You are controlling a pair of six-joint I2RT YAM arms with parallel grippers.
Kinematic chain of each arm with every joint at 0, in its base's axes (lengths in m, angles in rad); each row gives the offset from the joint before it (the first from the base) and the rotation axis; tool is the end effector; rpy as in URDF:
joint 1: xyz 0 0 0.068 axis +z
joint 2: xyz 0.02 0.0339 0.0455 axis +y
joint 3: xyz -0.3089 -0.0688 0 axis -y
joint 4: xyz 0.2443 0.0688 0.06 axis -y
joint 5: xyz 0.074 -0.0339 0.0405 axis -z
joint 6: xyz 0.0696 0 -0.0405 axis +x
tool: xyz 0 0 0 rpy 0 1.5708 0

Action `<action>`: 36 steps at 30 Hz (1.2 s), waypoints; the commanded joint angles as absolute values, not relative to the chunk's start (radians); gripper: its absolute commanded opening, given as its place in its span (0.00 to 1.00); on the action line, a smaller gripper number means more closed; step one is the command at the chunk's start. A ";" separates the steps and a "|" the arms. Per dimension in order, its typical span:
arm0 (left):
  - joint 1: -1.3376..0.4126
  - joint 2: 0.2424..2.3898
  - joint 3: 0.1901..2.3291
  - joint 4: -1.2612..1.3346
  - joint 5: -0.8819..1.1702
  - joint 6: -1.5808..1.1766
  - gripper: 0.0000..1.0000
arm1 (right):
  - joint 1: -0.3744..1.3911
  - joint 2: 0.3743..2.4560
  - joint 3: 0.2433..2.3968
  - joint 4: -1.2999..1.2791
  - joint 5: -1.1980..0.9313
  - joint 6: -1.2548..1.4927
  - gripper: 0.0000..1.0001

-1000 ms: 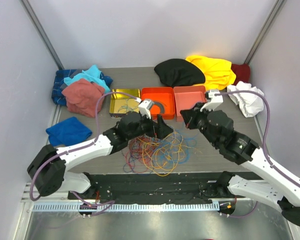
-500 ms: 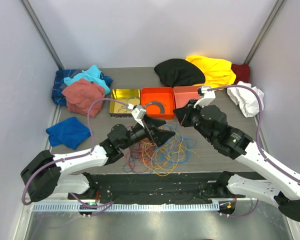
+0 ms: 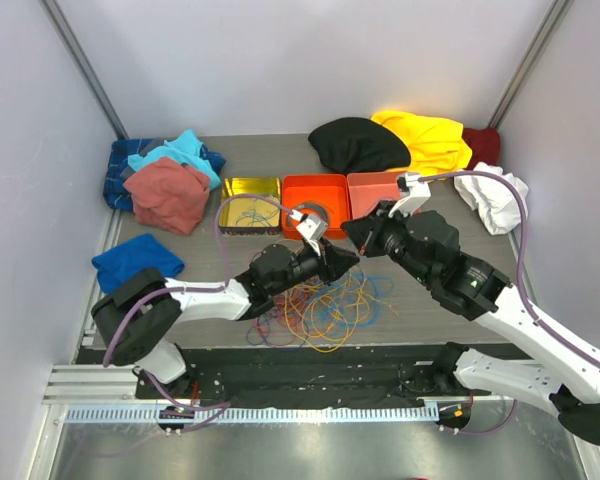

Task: Untangle the cables

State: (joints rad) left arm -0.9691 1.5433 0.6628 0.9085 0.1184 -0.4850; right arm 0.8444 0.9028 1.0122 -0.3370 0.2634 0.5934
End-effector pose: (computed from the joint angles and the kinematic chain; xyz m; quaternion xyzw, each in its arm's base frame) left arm 0.1950 -0.2985 0.2761 0.2080 0.6655 -0.5065 0.5073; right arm 0.1480 0.1394 0.4105 -0.0161 0.7802 0.3289 0.5319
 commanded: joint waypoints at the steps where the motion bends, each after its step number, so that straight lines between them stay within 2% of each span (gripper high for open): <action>1: -0.971 1.530 0.724 0.983 0.031 -0.451 0.00 | 0.848 0.839 1.097 -0.310 0.229 0.604 0.01; 3: -0.965 1.445 0.724 0.921 0.008 -0.416 0.00 | 0.848 0.815 1.130 -0.331 0.248 0.588 0.01; 4: -0.962 1.409 0.745 0.875 -0.032 -0.397 0.00 | 0.850 0.792 1.140 -0.337 0.256 0.577 0.07; 5: -0.962 1.358 0.770 0.818 -0.041 -0.370 0.00 | 0.848 0.781 1.155 -0.344 0.273 0.557 0.37; 7: -0.963 1.234 0.854 0.565 -0.073 -0.286 0.00 | 0.848 0.750 1.167 -0.370 0.293 0.543 0.66; 10: -0.962 1.144 1.089 0.252 -0.149 -0.214 0.00 | 0.848 0.715 1.149 -0.385 0.333 0.526 0.77; 16: -0.960 1.211 1.627 -0.195 -0.308 -0.129 0.00 | 0.848 0.611 0.988 -0.388 0.390 0.572 0.77; 18: -0.960 1.250 1.794 -0.262 -0.374 -0.080 0.00 | 0.848 0.580 0.954 -0.387 0.399 0.590 0.76; 25: -0.933 1.494 2.165 -0.465 -0.592 0.089 0.00 | 0.848 0.546 0.848 -0.393 0.408 0.603 0.72; 28: -0.890 1.532 2.250 -0.489 -0.603 0.091 0.00 | 0.848 0.558 0.812 -0.387 0.400 0.606 0.71; 36: -0.810 1.588 2.347 -0.358 -0.690 0.170 0.00 | 0.848 0.583 0.749 -0.367 0.344 0.615 0.70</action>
